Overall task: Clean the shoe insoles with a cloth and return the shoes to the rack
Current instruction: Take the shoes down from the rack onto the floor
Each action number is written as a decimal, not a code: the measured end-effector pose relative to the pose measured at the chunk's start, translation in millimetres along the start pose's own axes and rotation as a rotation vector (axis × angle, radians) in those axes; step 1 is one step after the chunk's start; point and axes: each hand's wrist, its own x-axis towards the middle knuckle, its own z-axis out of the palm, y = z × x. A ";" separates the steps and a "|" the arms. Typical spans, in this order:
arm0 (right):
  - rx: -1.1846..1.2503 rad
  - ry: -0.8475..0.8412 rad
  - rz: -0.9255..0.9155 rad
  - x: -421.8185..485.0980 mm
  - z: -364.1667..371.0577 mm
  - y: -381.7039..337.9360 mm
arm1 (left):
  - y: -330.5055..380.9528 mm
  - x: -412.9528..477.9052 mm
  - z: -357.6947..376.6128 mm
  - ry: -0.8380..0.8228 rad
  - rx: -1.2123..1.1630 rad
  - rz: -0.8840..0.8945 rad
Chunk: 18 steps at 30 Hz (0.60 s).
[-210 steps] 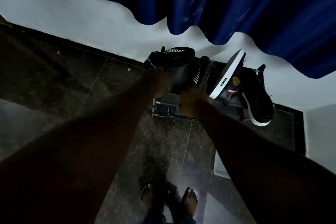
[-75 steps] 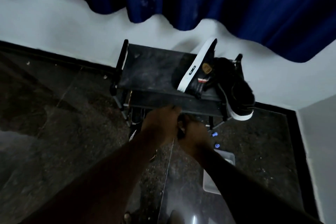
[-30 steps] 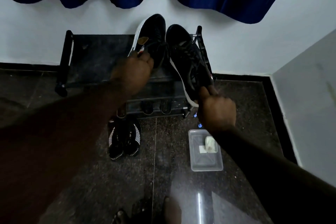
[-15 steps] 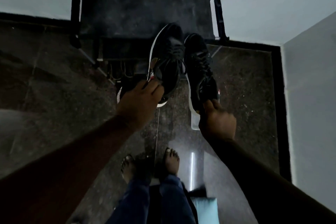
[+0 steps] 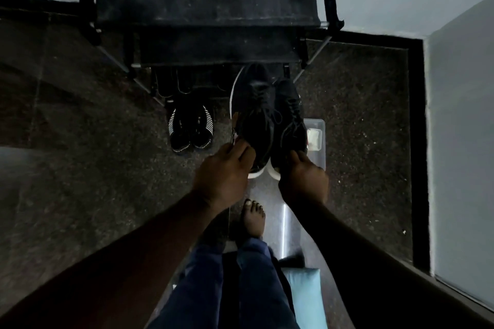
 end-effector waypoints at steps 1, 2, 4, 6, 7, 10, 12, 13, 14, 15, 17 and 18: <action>-0.011 -0.062 0.011 3.3 1.8 4.3 | -0.5 -0.6 5.7 -0.058 0.013 -0.004; -0.030 -0.131 0.013 8.2 4.7 8.0 | -3.0 -1.0 13.3 -0.128 0.022 -0.013; -0.057 -0.241 0.009 19.2 11.4 14.8 | -11.5 -0.8 29.3 -0.277 0.024 -0.040; -0.046 -0.328 0.007 30.7 20.8 18.2 | -22.8 2.6 46.4 -0.438 0.018 -0.068; -0.035 -0.359 -0.001 35.9 26.4 19.4 | -27.2 6.2 52.9 -0.493 0.013 -0.083; -0.024 -0.430 -0.012 52.7 48.5 20.2 | -36.0 20.7 70.4 -0.550 0.010 -0.139; -0.007 -0.455 0.000 65.8 67.9 19.8 | -42.6 30.0 88.7 -0.554 0.008 -0.187; 0.012 -0.461 0.012 73.3 81.8 19.5 | -47.9 33.7 101.9 -0.555 0.008 -0.212; 0.023 -0.464 0.022 79.0 92.1 19.5 | -52.3 37.3 113.1 -0.561 -0.001 -0.234; 0.023 -0.469 0.026 85.0 104.3 19.2 | -57.5 40.4 126.2 -0.572 -0.006 -0.251; 0.008 -0.465 0.027 97.3 136.6 20.1 | -70.0 44.6 160.3 -0.577 -0.016 -0.284; 0.004 -0.457 0.028 104.6 153.0 20.6 | -76.4 46.5 177.7 -0.571 -0.021 -0.291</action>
